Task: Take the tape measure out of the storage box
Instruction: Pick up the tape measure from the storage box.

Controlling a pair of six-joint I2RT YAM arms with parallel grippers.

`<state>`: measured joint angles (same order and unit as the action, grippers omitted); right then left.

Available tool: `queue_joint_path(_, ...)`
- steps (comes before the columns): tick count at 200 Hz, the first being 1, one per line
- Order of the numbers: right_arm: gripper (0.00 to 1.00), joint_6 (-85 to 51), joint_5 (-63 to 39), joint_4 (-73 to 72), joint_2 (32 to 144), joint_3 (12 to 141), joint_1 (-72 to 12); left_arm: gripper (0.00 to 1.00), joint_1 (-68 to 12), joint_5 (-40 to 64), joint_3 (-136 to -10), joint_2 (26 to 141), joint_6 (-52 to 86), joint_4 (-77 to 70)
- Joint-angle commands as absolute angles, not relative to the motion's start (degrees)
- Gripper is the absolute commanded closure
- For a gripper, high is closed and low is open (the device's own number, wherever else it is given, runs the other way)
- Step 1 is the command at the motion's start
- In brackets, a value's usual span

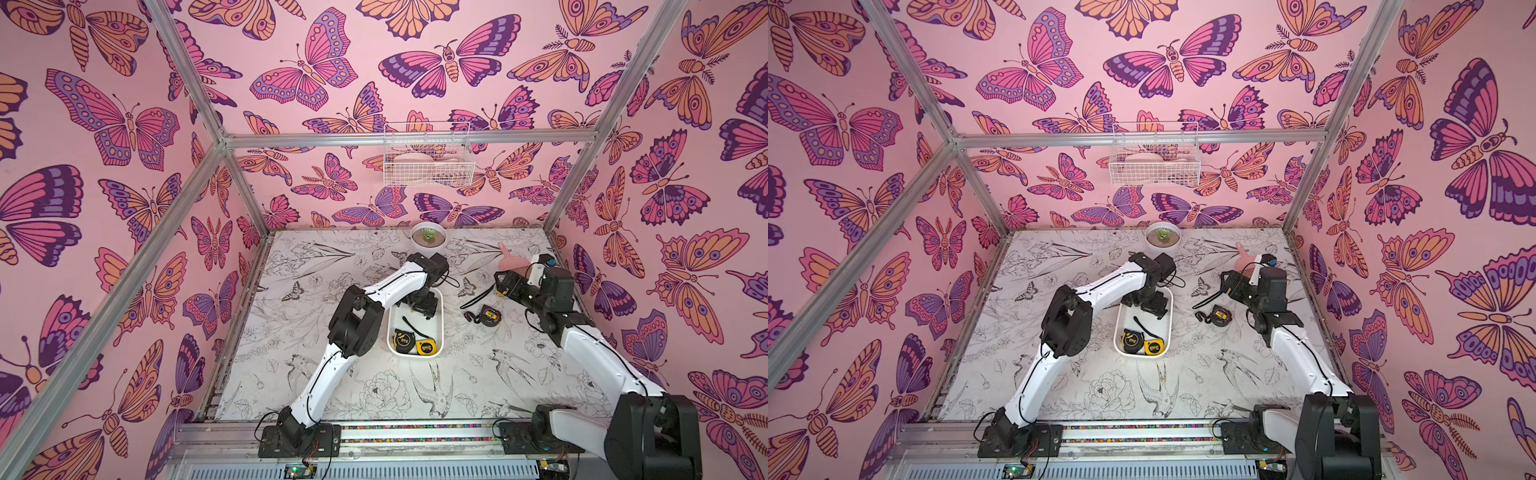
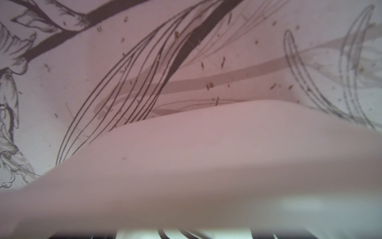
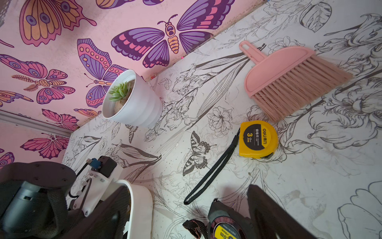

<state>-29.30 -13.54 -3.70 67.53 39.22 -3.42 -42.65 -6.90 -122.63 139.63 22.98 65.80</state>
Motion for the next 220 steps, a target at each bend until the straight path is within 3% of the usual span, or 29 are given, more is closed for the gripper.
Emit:
queue_joint_path(1, 0.07, -28.4, -13.3, -2.8, 66.6, 39.4, -3.8, 0.02, -42.4, -6.8, -121.8, 139.0, 23.8, 65.9)
queue_joint_path(220, 0.07, -27.7, -16.4, -4.0, 66.4, 38.8, -3.9, 0.01, -42.8, -9.1, -116.6, 134.3, 45.5, 52.1)
